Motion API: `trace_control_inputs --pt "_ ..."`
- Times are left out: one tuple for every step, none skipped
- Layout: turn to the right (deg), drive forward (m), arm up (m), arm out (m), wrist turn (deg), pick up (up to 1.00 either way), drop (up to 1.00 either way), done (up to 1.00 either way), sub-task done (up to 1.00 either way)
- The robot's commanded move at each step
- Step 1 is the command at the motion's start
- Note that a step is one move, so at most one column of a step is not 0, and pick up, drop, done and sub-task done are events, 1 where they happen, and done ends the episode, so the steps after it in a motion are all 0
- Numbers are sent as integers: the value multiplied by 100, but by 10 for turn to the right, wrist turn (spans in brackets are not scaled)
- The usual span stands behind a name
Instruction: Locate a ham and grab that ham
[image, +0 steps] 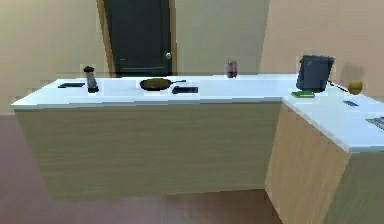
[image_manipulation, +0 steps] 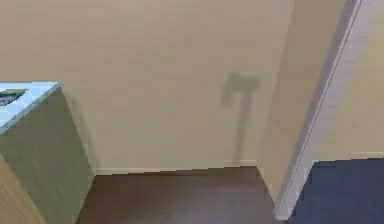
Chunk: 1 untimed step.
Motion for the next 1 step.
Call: trace_control_inputs --pt "0 80 0 0 0 0 0 0 0"
